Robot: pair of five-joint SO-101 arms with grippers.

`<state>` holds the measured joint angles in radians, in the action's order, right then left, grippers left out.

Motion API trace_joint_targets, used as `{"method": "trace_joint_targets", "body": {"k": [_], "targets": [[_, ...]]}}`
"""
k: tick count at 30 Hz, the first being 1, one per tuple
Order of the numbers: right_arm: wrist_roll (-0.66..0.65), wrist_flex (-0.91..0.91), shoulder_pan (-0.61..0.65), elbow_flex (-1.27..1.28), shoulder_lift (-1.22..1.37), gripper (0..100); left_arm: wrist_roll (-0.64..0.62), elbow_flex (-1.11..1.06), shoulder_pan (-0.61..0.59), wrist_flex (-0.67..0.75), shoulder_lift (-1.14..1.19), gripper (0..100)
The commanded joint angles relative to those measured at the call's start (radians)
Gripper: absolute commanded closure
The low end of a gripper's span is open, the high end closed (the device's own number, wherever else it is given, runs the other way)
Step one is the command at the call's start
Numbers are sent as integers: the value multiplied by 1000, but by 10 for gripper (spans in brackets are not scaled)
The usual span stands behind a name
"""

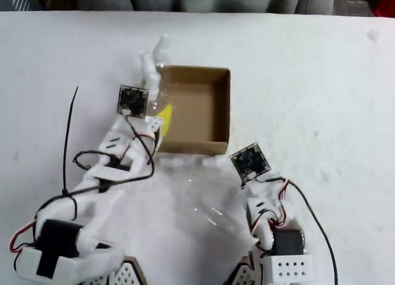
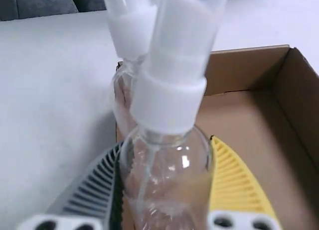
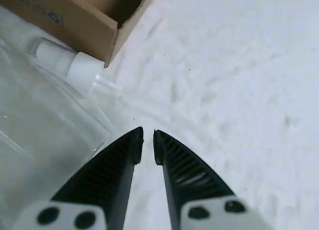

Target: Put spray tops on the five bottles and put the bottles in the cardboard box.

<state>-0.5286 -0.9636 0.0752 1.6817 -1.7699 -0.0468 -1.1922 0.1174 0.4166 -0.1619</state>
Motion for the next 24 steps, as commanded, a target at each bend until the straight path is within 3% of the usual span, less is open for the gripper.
{"method": "trace_joint_targets", "body": {"k": [1,5,12,20,24], "targets": [[-9,-8,-10,11,-7,982,6,-5,2,0,-12,910],[-11,-8,-10,11,-7,982,6,-21,2,3,-12,823],[-11,-8,-10,11,-7,982,5,-25,1,0,-12,800],[-11,-8,-10,11,-7,982,5,-35,1,-2,-12,655],[-11,-8,-10,11,-7,982,5,-37,-2,3,-12,630]]}}
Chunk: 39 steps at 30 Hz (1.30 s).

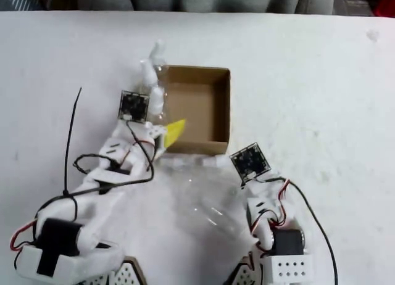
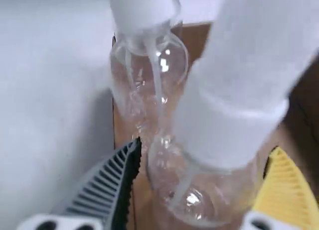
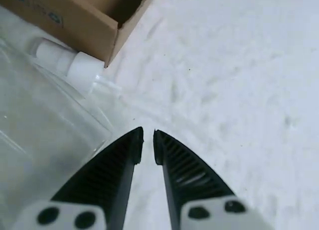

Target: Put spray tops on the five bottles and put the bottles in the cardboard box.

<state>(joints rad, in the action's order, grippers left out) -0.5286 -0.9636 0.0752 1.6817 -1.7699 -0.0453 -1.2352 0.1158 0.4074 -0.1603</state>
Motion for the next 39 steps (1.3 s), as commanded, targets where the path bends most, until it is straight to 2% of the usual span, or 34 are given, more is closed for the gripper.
{"method": "trace_joint_targets", "body": {"k": [1,12,18,24,39], "targets": [[-11,-8,-10,11,-7,982,3,6,-2,12,-13,631],[-11,-8,-10,11,-7,982,3,2,-4,12,-21,626],[-11,-8,-10,11,-7,982,-11,-84,2,-17,-200,626],[-11,-8,-10,11,-7,982,-12,-94,1,-347,-449,626],[-11,-10,-12,11,-7,982,-9,-97,-4,-990,-943,626]]}}
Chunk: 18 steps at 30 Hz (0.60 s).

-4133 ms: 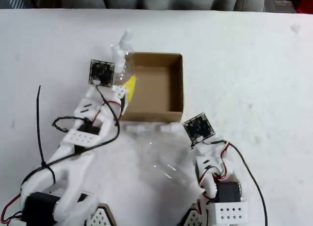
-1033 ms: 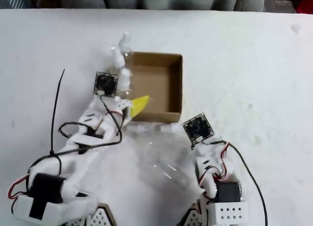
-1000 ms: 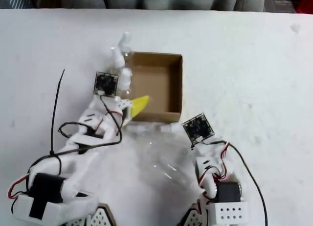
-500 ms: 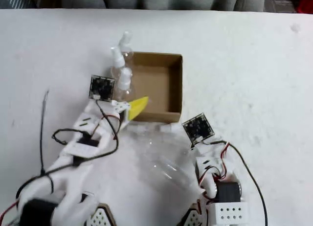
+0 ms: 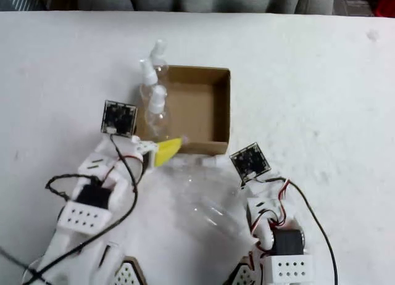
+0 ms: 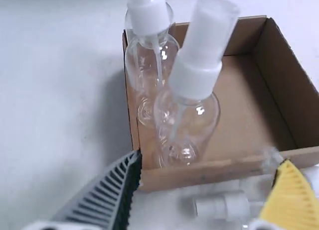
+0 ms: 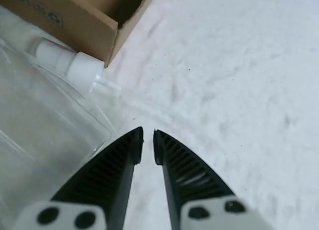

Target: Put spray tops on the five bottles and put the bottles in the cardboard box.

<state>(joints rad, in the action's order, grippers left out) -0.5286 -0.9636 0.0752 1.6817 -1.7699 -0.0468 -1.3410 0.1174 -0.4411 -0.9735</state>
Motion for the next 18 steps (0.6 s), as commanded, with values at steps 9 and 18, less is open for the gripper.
{"method": "trace_joint_targets", "body": {"k": [9,18], "targets": [[-9,-10,-33,11,-15,982,-8,8,-8,-485,-360,631],[-86,-10,-65,-23,-12,982,-6,-233,-53,-373,-453,631]]}}
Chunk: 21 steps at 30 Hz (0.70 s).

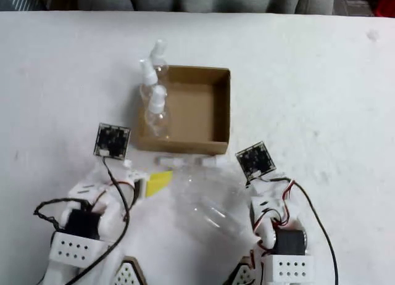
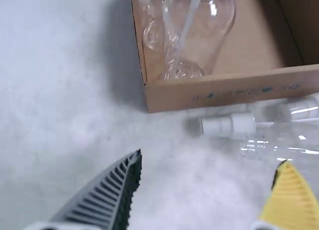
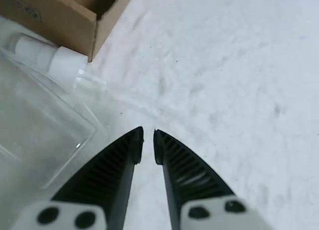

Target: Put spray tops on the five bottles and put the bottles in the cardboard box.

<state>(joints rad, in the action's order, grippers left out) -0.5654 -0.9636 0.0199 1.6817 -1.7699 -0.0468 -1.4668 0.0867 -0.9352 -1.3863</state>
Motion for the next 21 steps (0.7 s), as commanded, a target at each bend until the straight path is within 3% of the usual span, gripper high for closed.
{"method": "trace_joint_targets", "body": {"k": [1,8,14,18,21], "targets": [[-58,-10,-13,-38,-10,982,-6,-141,-21,146,-48,631],[-69,-81,21,-227,-5,982,-6,-187,-25,98,-125,669],[-107,-248,232,-419,-1,981,49,-227,-22,94,-200,980],[-192,-255,366,-457,108,980,61,-232,-24,41,-255,932],[-261,-248,456,-480,265,975,63,-232,-25,26,-274,961]]}}
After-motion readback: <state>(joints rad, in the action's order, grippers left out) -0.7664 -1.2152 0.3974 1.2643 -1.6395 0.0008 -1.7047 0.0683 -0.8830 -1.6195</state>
